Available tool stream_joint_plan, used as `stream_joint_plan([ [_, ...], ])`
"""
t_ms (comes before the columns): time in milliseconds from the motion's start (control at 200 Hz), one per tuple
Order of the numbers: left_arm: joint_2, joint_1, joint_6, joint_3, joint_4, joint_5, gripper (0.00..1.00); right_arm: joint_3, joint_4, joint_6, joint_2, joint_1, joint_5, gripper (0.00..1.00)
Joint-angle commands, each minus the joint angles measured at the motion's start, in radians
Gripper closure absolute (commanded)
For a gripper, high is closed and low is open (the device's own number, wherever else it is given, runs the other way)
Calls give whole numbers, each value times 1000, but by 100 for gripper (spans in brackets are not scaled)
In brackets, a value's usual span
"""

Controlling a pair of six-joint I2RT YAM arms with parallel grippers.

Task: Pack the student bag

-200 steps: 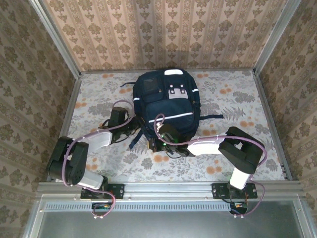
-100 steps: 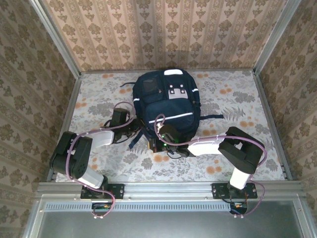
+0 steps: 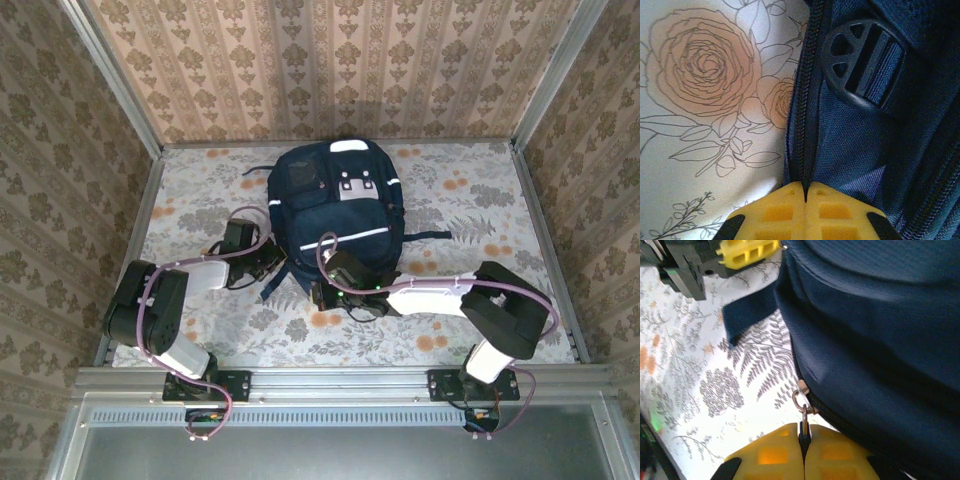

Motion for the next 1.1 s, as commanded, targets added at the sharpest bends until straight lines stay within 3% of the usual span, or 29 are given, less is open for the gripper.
stream_joint_plan([
  [0, 5, 39, 29, 13, -55, -66, 100, -33, -166, -62, -71, 7, 41, 100],
  [335, -16, 51, 40, 31, -93, -79, 100, -148, -320, -103, -272, -33, 117, 100],
  [490, -21, 50, 32, 40, -99, -73, 100, -190, -377, -45, -354, -79, 174, 100],
  [675, -12, 53, 39, 153, -167, -84, 99, -254, -192, -26, -367, -90, 72, 100],
  [780, 37, 54, 80, 311, -282, -64, 90, -238, -60, -29, -295, -74, 36, 100],
  [870, 14, 56, 85, 362, -328, -79, 69, -191, 42, -26, -196, -49, 30, 100],
  [935, -41, 56, 93, 357, -361, -114, 59, -136, 79, -13, -124, -40, 19, 100],
  [1090, -170, 64, 95, 307, -448, -141, 48, -9, 156, 27, 45, -24, -22, 100],
])
